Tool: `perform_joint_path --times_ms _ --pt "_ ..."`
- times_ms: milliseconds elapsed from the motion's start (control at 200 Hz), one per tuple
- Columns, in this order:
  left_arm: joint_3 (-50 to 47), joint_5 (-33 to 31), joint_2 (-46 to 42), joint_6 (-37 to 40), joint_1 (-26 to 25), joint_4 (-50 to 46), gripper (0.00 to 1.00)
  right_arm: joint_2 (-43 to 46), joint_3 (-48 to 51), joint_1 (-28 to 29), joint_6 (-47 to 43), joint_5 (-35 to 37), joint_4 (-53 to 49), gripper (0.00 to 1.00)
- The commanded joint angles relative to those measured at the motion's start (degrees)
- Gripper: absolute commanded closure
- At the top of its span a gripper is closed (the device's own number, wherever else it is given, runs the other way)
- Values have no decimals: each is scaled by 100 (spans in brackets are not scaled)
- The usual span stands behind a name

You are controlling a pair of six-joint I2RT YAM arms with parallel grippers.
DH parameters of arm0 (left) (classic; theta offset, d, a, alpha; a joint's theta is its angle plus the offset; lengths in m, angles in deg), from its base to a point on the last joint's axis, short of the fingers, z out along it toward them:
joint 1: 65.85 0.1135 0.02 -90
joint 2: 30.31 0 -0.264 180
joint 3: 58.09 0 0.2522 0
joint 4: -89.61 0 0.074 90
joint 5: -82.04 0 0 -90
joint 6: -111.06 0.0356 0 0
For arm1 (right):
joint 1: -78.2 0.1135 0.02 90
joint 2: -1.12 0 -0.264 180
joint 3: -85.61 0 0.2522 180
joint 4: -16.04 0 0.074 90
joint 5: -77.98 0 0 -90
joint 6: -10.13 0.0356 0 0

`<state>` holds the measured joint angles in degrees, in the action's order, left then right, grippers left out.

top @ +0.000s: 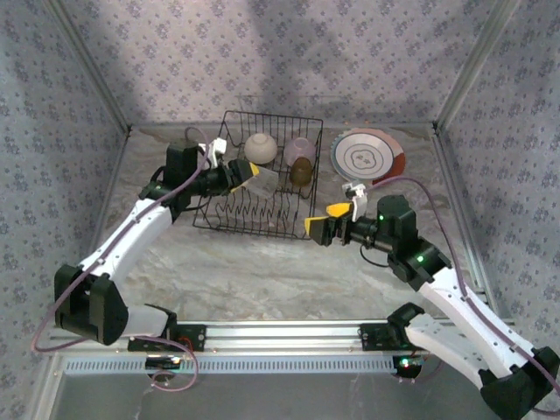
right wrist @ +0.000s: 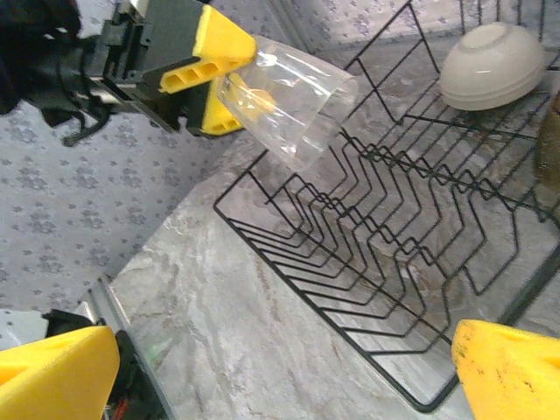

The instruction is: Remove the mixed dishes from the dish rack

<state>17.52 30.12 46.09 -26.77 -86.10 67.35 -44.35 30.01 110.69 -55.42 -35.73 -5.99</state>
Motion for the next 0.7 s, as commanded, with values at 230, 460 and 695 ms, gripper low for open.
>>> perform_joint_path --times_ms 230,460,695 --pt "-911 1293 271 -2328 -132 3301 50 -438 172 159 481 -373 1223 0" --pt "-1225 1332 552 -2999 -408 4403 49 -908 159 201 837 -555 2003 0" --pt "-1403 1315 579 -3201 -543 4766 49 -1250 54 231 943 -563 2277 0"
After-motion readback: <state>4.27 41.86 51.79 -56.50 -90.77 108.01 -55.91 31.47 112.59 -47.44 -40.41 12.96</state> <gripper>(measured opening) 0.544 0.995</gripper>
